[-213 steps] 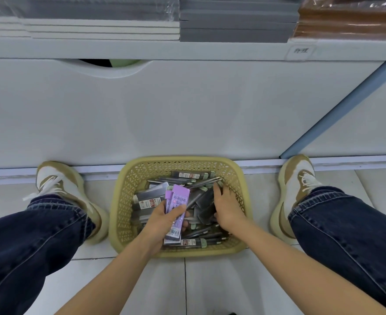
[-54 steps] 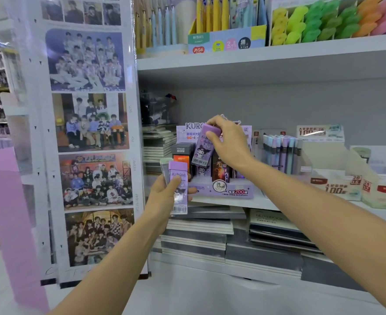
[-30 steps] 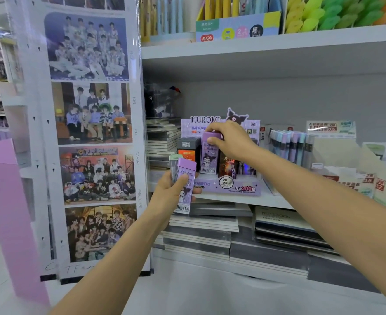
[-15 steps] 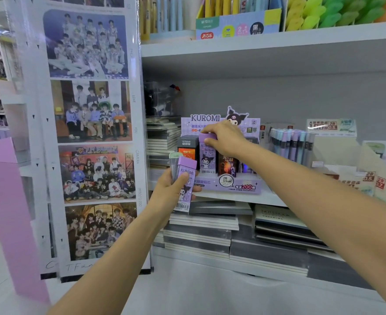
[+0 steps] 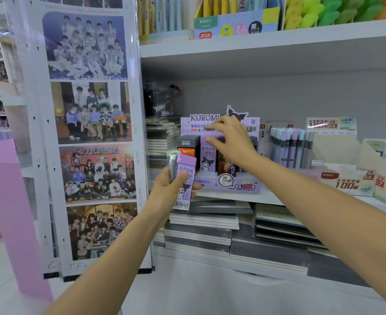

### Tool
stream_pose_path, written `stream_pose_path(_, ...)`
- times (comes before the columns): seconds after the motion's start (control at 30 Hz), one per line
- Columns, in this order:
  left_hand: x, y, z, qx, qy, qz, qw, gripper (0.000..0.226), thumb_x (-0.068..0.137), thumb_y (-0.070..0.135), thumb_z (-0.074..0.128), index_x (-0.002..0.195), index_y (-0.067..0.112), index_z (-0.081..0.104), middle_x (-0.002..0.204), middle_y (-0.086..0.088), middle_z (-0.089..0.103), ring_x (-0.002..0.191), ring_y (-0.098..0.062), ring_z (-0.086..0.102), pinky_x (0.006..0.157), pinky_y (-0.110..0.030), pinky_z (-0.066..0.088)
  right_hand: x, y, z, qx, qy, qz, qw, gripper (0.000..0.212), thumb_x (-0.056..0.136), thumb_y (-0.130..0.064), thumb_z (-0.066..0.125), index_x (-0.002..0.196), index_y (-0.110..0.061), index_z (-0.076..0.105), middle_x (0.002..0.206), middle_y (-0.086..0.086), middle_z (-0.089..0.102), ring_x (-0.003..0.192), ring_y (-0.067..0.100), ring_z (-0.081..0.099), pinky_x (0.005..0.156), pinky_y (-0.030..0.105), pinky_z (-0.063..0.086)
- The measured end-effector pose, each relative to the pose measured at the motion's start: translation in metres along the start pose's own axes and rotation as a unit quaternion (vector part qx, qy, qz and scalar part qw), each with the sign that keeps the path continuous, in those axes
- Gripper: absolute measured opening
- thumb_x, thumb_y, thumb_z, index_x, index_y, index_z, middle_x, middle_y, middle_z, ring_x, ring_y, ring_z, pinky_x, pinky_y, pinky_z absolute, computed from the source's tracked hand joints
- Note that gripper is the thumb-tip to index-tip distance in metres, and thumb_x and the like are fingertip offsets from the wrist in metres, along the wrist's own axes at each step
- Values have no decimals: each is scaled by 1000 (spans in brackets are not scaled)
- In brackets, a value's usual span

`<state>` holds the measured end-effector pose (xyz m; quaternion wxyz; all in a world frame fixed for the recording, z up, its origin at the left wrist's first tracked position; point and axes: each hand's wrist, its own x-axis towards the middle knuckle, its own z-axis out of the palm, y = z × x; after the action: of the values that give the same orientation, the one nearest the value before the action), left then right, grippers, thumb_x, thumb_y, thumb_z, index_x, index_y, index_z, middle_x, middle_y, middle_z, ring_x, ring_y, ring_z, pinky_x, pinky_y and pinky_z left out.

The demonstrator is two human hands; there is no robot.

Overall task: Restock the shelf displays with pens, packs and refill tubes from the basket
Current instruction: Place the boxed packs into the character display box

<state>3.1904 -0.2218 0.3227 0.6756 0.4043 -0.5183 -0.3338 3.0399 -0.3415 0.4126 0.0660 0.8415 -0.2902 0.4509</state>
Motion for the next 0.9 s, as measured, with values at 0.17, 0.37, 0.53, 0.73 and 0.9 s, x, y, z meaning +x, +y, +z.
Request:
stream_pose_path(0.17,-3,8,5,-22,4,10,1000,21,98,18,55,118,12,57,106,-14,71,85,-28,73,66,-32,60,-25,-27,-13,201,-4,18,979,21,90,-26,65,109,-17,66,94,-7,65,84,6,60,75,17,51)
stream_pose_path(0.37,-8,13,15,-25,-6,-15,1000,27,98,26,53,119,10,59,102,-13,74,84,-28,72,69,-35,59,-42,-34,-17,254,-128,64,957,16,90,-17,67,105,-12,71,86,3,71,72,9,62,64,20,54)
stream_pose_path(0.53,-5,9,5,-7,74,10,997,14,99,19,51,105,10,61,88,-6,73,69,-18,71,61,-27,59,-28,-15,-47,271,-17,106,957,19,99,-18,52,112,-8,59,104,7,67,90,21,65,74,28,57)
stream_pose_path(0.73,-1,6,6,2,72,25,997,16,95,16,58,107,6,64,85,-5,74,72,-20,70,70,-30,59,-25,-9,-46,139,45,36,989,14,97,-16,55,108,-9,60,99,1,65,83,10,59,67,11,45)
stream_pose_path(0.9,0,3,14,27,65,14,997,11,94,18,61,104,16,67,89,-4,75,78,-18,73,66,-24,58,-26,-11,-20,66,4,10,998,14,95,-18,58,108,-13,61,99,2,67,90,16,60,81,28,49)
